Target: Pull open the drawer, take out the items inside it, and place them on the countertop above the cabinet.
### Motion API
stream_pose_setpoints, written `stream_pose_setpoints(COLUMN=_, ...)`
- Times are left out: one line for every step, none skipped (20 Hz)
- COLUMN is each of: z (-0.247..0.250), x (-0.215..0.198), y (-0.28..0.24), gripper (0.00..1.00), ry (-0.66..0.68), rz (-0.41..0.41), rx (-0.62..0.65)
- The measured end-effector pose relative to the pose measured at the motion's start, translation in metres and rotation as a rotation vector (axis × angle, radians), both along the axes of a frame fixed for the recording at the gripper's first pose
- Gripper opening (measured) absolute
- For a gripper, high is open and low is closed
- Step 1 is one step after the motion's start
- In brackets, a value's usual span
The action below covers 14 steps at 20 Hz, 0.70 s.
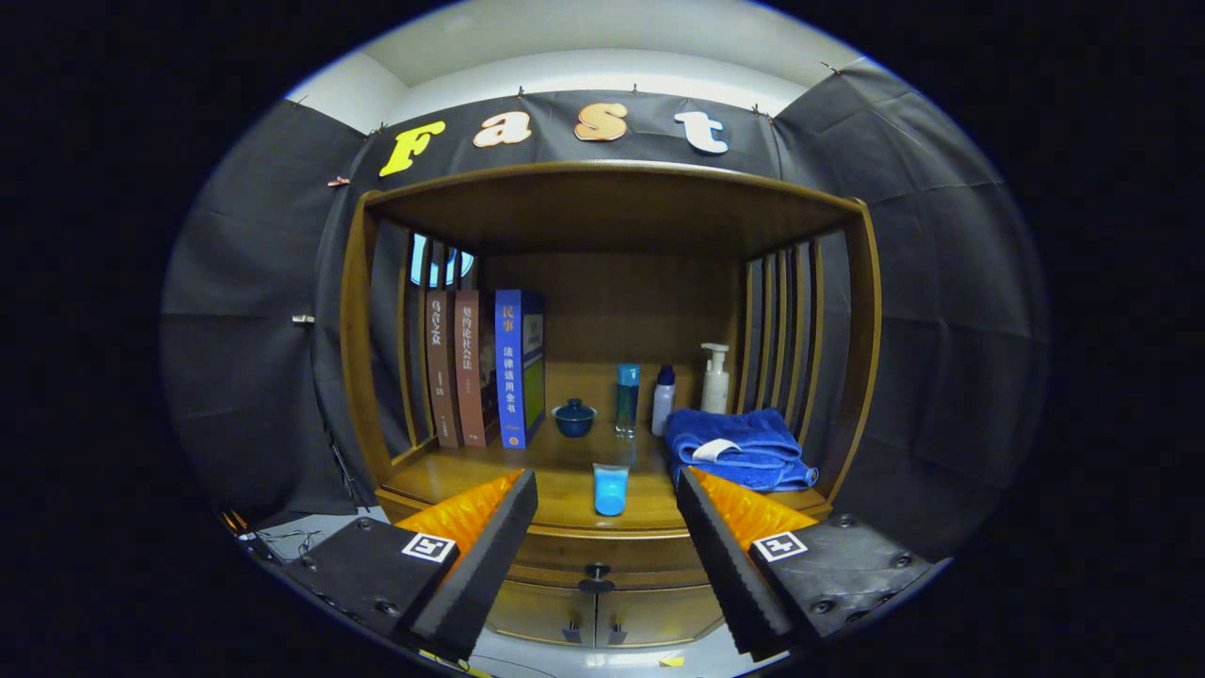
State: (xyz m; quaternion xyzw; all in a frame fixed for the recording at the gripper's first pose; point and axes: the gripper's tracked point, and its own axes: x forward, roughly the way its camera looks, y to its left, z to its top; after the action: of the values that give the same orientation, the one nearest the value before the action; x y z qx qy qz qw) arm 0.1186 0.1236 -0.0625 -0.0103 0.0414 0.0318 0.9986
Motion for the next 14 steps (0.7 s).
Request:
stream_pose_setpoints(z=0.009, x=-0.002, y=0.004, gripper=0.99, ry=-0.012, rz=0.013, rx=0.001)
stream_pose_setpoints(z=0.018, x=-0.006, y=0.005, gripper=0.99, ry=-0.025, rz=0.019, rx=0.0)
stream_pose_setpoints(z=0.027, x=-0.009, y=0.008, gripper=0.99, ry=-0.036, rz=0.027, rx=0.002)
stream_pose_setpoints(z=0.036, x=-0.013, y=0.01, gripper=0.99, ry=-0.046, rz=0.028, rx=0.004)
stream_pose_setpoints(z=0.044, x=-0.014, y=0.009, gripper=0.99, ry=-0.057, rz=0.026, rx=0.006)
stream_pose_setpoints(z=0.05, x=-0.016, y=0.008, gripper=0.99, ry=-0.064, rz=0.021, rx=0.005)
stream_pose_setpoints(z=0.054, x=-0.018, y=0.006, gripper=0.99, ry=-0.068, rz=0.008, rx=0.001)
stream_pose_setpoints(z=0.058, x=-0.019, y=0.005, gripper=0.99, ry=-0.072, rz=0.002, rx=-0.001)
stream_pose_setpoints(z=0.062, x=-0.02, y=0.005, gripper=0.99, ry=-0.079, rz=-0.002, rx=-0.003)
stream_pose_setpoints(z=0.067, x=-0.023, y=0.006, gripper=0.99, ry=-0.088, rz=-0.003, rx=-0.004)
stream_pose_setpoints(z=0.069, x=-0.024, y=0.007, gripper=0.99, ry=-0.091, rz=-0.002, rx=-0.005)
stream_pose_setpoints(z=0.07, x=-0.025, y=0.005, gripper=0.99, ry=-0.088, rz=-0.007, rx=-0.008)
stream_pose_setpoints(z=0.069, x=-0.025, y=0.004, gripper=0.99, ry=-0.088, rz=-0.01, rx=-0.01)
stream_pose_setpoints(z=0.07, x=-0.025, y=0.004, gripper=0.99, ry=-0.09, rz=-0.009, rx=-0.006)
